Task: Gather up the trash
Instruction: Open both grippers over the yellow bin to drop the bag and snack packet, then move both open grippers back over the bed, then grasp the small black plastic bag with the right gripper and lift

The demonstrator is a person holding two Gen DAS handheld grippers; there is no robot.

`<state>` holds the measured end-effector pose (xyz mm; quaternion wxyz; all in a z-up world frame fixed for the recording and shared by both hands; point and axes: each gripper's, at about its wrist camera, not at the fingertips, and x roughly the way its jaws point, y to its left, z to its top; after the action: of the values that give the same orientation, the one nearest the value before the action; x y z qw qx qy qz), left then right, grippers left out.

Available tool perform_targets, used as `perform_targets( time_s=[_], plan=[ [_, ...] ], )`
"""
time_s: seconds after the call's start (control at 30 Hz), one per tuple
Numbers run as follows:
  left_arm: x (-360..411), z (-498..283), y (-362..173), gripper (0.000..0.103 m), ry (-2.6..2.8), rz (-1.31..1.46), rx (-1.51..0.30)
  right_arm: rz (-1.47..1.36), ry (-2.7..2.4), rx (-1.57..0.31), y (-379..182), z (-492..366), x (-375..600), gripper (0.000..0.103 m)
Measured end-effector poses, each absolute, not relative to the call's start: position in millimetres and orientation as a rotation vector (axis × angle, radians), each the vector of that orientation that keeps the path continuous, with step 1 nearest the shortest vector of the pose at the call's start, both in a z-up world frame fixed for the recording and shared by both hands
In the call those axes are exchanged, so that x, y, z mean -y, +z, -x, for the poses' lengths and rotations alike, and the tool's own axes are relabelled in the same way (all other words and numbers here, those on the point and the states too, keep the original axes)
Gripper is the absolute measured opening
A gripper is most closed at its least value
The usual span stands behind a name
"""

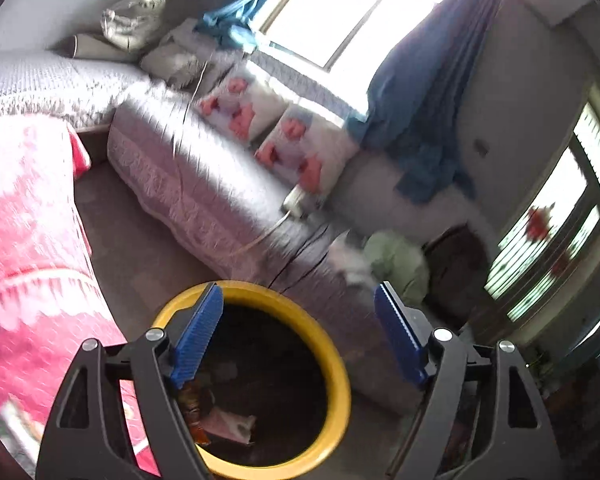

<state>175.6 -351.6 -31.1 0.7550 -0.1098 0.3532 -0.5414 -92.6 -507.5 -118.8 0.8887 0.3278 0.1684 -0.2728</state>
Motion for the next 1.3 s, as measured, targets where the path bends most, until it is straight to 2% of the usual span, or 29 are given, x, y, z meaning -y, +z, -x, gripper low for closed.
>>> perform_targets(
  time_s=[0.1,0.23,0.47,0.7,0.9,1.07,1.3],
  plan=[
    [310.8,-185.5,5.9,0.077,-1.201,0.294,-0.703,-0.632,-0.502,-0.351,-110.3,75.1,488.5,0.076],
    [229.3,-198.0,48.0,0.078,-1.181,0.317,-0.593,-0.51,-0.388,-0.365,-94.6,49.1,453.0,0.077],
    [78.2,-212.7,66.6,0.082,-0.977,0.313,-0.516,-0.183,-0.246,-0.387,-67.4,11.6,375.4,0.077],
    [-59.5,-191.2,36.7,0.082,-0.746,0.306,-0.493,-0.01,-0.035,-0.467,-63.7,-29.0,310.2,0.077],
    [-137.0,-167.4,-16.3,0.087,-0.622,0.359,-0.513,-0.053,0.102,-0.543,-72.1,-71.0,276.3,0.078],
    [-157.8,-149.3,-50.7,0.094,-0.57,0.373,-0.522,-0.163,0.163,-0.645,-87.4,-129.7,267.1,0.078],
    [-141.7,-139.1,-67.8,0.095,-0.591,0.289,-0.523,-0.146,0.093,-0.745,-111.4,-219.3,254.4,0.078]
  ],
)
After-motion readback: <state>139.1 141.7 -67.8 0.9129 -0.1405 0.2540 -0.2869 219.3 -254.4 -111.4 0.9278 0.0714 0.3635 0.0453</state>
